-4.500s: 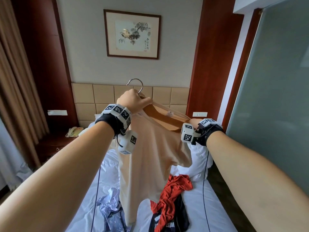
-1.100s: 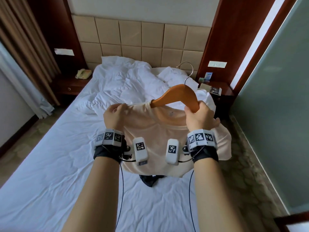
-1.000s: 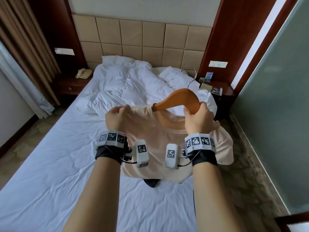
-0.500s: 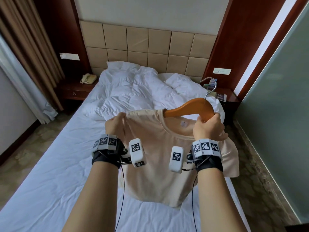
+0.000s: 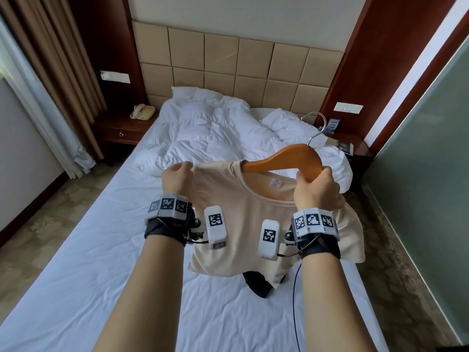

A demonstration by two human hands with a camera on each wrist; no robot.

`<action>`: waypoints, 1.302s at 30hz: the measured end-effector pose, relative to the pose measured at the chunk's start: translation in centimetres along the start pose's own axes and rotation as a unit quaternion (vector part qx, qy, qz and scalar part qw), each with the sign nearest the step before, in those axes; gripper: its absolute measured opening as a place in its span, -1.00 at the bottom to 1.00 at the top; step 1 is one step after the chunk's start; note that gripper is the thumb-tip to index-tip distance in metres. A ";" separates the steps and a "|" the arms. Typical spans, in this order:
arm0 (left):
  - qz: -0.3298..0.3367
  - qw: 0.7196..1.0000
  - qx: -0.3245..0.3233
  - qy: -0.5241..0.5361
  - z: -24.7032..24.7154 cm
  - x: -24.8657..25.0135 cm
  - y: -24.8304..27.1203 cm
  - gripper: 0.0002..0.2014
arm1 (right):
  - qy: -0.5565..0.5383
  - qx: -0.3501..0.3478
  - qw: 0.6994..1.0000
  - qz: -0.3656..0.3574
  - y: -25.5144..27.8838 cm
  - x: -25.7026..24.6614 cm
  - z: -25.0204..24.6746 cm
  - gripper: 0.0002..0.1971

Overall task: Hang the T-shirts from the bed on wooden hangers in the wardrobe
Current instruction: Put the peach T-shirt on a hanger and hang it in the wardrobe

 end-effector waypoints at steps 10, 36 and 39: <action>-0.004 1.000 -0.011 0.011 -0.5 -0.8 -2.2 -0.80 | -0.009 -0.022 0.999 -0.036 1.0 -1.0 1.4 -0.66; 0.155 0.933 -0.274 -0.176 11.4 0.1 6.2 -0.66 | -0.077 -0.220 0.958 -0.167 4.2 -3.0 6.5 -0.66; 0.172 0.941 -0.243 -0.160 11.0 0.2 5.6 -0.62 | -0.147 -0.214 0.953 -0.156 3.4 -1.3 6.6 -0.76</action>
Point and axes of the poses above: each hand's wrist, its own y-axis away from the middle knuckle, its own z-axis out of the palm, x = y × z, the point moved 9 cm from there along -y, towards the middle knuckle, and after that the axes turned 15 degrees about -z, right-handed, at the moved point
